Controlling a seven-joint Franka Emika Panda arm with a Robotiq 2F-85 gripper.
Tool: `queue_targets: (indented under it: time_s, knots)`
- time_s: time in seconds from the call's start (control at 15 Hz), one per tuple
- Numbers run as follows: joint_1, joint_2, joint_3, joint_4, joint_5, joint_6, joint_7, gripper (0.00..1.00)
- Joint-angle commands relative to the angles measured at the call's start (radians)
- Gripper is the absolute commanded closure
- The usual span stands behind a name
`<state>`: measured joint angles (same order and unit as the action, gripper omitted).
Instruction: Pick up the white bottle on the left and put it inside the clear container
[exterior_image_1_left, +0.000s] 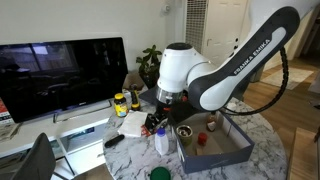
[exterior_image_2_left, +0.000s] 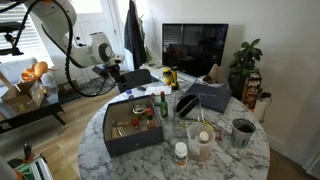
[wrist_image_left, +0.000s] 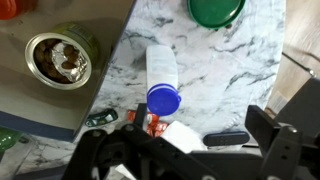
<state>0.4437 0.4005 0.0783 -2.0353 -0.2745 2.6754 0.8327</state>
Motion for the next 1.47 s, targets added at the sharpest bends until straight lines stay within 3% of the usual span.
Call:
queue_targets:
  time_s: [0.0, 0.47, 0.93, 1.0, 1.07, 1.4]
  knots:
    - [0.102, 0.058, -0.117, 0.051, -0.099, 0.004, 0.233, 0.00]
    - [0.116, 0.151, -0.119, 0.117, -0.105, -0.043, 0.261, 0.00]
    - [0.009, 0.189, -0.057, 0.118, -0.030, -0.015, 0.025, 0.00]
    - [-0.007, 0.194, -0.044, 0.118, -0.007, -0.008, -0.009, 0.25]
    - [-0.022, 0.200, -0.029, 0.120, 0.020, -0.006, -0.047, 0.26]
    - [-0.047, 0.206, 0.015, 0.131, 0.140, -0.020, -0.178, 0.67]
